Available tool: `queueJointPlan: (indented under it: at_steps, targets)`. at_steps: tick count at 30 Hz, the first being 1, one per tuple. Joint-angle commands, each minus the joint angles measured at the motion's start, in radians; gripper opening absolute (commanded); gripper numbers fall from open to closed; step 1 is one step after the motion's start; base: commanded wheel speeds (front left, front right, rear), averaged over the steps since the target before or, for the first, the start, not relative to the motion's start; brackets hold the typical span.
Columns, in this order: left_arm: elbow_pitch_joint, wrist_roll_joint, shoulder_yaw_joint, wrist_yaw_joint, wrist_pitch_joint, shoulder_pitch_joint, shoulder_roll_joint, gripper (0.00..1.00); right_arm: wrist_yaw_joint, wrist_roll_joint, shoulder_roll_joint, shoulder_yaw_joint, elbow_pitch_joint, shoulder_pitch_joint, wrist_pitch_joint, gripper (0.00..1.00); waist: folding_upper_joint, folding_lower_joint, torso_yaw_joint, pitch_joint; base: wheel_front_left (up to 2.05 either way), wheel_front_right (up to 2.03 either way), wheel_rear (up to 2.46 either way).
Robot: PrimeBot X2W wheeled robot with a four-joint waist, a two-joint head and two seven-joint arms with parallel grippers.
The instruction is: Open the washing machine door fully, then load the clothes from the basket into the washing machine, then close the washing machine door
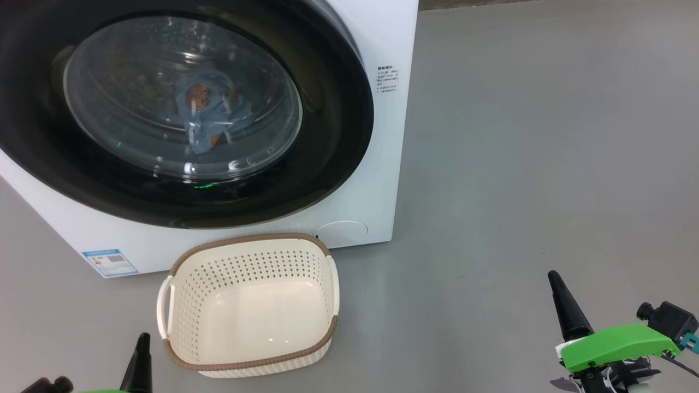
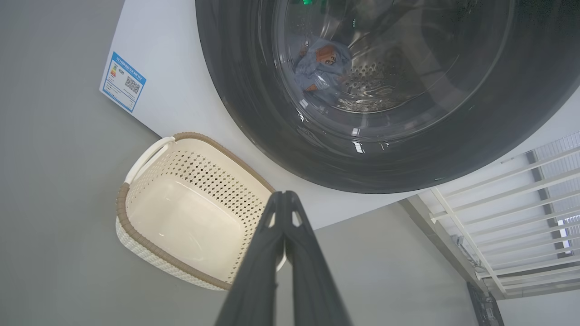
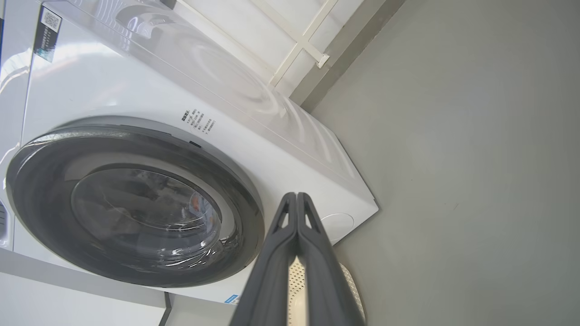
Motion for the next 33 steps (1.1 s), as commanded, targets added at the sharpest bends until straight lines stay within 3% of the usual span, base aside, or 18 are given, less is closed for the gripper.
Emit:
queueJointPlan:
  at_steps: [1,33]
  targets:
    - [-0.028,-0.030,0.024,-0.001,0.007,-0.046,0.009,0.00,0.001,0.025,-0.002,0.002,-0.033,0.001,0.008,0.00,0.0000,-0.0001,0.001,-0.001,0.00,0.00,0.00]
    - [-0.037,-0.340,0.050,-0.002,0.098,-0.074,-0.005,0.00,0.001,0.301,0.037,-0.067,-0.081,0.017,0.100,0.00,0.0000,-0.0001,0.021,-0.026,0.00,0.00,0.00]
